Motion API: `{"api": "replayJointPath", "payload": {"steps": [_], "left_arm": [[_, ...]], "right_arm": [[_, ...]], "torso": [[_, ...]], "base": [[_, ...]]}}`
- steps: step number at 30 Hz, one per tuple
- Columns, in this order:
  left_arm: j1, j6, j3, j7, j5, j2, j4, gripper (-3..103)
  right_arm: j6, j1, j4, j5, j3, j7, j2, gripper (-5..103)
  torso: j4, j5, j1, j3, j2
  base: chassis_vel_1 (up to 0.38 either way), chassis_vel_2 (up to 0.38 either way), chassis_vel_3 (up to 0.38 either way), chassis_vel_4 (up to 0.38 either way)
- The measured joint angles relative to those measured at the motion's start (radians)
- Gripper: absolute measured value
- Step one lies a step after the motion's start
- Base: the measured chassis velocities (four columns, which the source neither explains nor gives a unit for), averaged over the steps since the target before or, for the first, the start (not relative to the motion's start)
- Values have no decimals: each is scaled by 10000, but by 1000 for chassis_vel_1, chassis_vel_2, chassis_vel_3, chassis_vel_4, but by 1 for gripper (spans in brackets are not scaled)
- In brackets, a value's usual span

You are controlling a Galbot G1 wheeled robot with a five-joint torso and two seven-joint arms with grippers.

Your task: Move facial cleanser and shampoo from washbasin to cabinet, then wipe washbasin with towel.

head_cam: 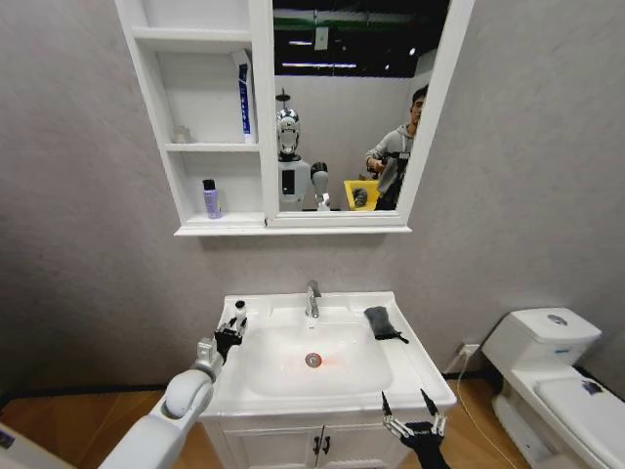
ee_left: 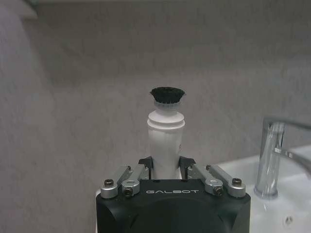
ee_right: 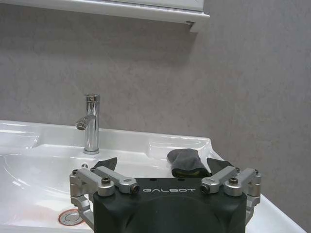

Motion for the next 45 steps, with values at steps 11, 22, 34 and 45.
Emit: {"api": "replayJointPath", "payload": {"steps": [11,22,34,45], "left_arm": [[-4202,3069,-192,-1413,-6480,3856,-2763,29],[-11123,4423,3416,-1397,-9580,3631,103,29],[-12373,4479,5232,-1815,-9429,2290,2244,29],[-13059,4528,6029,-1586,-9027,1524,3511,28]], "right_arm": [[-91,189,-31,-99,-157,-19,64,100],[-32,239,-200,-151,-163,-43,57,100],[326,329,-664,112,-85,-44,-18,100],[476,405,-892,174,-96,-42,-27,100]], "torso": [[-1,1,0,0,0],[-3,5,0,0,0],[0,2,1,2,-1],[0,3,1,1,-1]], "base": [[0,0,0,0],[0,0,0,0],[0,0,0,0],[0,0,0,0]]}}
